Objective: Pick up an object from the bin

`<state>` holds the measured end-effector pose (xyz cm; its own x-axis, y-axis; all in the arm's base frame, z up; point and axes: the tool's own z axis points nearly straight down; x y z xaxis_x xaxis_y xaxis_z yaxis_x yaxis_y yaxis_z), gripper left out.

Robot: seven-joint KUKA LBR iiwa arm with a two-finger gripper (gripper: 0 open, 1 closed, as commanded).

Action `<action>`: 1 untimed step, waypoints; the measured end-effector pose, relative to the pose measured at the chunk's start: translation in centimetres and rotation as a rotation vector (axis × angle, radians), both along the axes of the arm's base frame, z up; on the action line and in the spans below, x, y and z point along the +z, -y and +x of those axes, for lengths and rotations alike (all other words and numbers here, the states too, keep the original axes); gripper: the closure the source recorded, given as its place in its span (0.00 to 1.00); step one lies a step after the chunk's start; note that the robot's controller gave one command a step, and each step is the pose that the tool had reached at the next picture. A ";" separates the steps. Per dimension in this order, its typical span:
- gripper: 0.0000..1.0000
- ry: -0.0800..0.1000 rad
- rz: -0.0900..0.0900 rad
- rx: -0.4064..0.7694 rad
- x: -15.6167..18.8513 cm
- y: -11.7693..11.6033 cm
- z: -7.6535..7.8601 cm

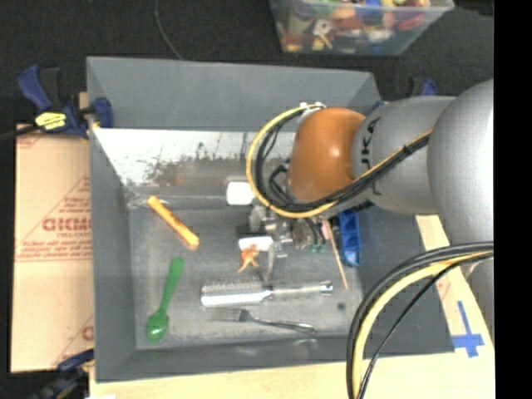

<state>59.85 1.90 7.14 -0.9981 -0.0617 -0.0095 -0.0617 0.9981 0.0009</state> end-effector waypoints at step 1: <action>0.00 0.012 -0.002 0.247 6.1 0.7 2.2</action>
Offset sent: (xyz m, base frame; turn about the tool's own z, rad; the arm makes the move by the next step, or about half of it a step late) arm 0.0006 0.0005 0.0031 -0.0174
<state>62.08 1.15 13.25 -0.9524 -0.3041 -0.0205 -0.3041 0.9526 -0.0028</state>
